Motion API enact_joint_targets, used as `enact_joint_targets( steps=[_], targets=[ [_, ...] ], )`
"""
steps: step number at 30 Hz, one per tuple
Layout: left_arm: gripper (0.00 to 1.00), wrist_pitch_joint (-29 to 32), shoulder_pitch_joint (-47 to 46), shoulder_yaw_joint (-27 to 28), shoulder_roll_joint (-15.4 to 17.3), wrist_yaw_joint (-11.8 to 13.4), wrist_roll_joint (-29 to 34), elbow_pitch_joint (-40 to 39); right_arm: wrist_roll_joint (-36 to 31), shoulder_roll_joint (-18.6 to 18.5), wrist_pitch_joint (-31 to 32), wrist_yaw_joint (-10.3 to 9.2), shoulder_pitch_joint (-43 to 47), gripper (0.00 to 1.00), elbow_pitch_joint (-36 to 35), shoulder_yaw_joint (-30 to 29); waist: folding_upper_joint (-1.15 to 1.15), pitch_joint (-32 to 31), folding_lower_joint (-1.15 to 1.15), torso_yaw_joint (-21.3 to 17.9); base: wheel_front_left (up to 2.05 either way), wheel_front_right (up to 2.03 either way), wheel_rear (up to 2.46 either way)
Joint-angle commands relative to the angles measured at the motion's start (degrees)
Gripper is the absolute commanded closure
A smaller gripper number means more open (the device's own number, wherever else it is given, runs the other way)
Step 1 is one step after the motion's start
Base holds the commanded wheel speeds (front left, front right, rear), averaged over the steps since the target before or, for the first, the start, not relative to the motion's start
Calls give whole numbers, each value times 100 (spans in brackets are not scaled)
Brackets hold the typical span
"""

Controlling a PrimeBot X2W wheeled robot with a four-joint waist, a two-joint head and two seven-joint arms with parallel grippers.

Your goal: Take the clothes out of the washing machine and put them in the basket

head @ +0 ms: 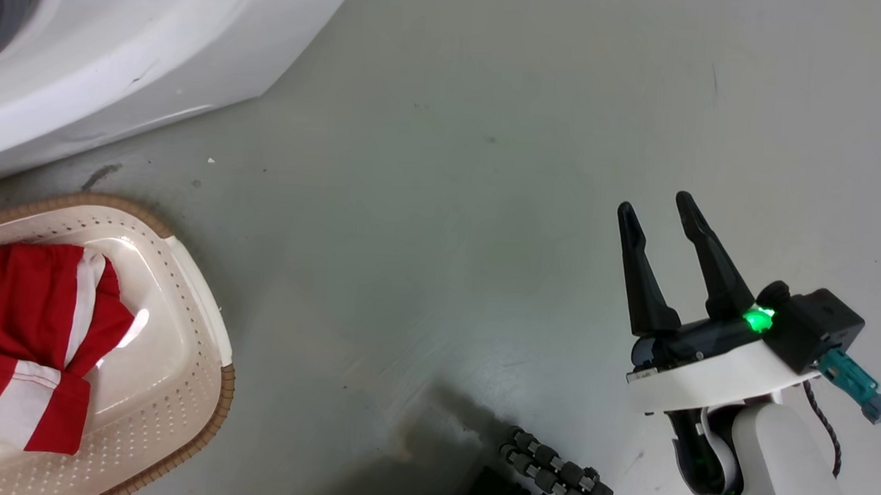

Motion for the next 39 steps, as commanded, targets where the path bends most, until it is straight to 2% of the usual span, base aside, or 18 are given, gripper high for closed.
enact_joint_targets(
  steps=[1,10,18,19,20,21,28,36,39],
  targets=[
    [0,160,-154,-44,-3,0,11,112,23,4,-7,-4,94,0,-36,-31,0,67,0,10,0,0,0],
    [0,961,-710,-451,23,-164,239,585,42,4,-7,-4,237,0,-151,-40,0,332,0,65,0,0,0],
    [0,1147,-976,-619,79,-291,310,1028,88,4,-7,-4,248,0,-191,34,0,435,0,73,0,0,0],
    [34,1127,-1004,-628,79,-306,307,1082,90,4,-7,-4,244,0,-194,41,0,438,0,72,0,0,0],
    [73,1087,-1040,-624,71,-301,294,1126,89,4,-7,-4,241,0,-195,49,0,441,0,70,0,0,0],
    [100,1028,-1064,-637,66,-310,300,1171,85,4,-7,-4,236,0,-195,56,0,443,0,69,0,0,0],
    [100,402,-1248,-723,90,-250,426,1413,52,4,-7,-4,178,0,-177,93,0,423,0,51,0,0,0],
    [100,-874,-1407,-706,79,-158,470,1596,35,5,-7,-4,53,0,-121,159,0,259,0,2,0,0,0],
    [100,-1395,-1403,-557,-1,-174,282,1668,20,4,-7,-4,4,0,-100,161,0,161,0,-16,0,0,0]
  ],
)
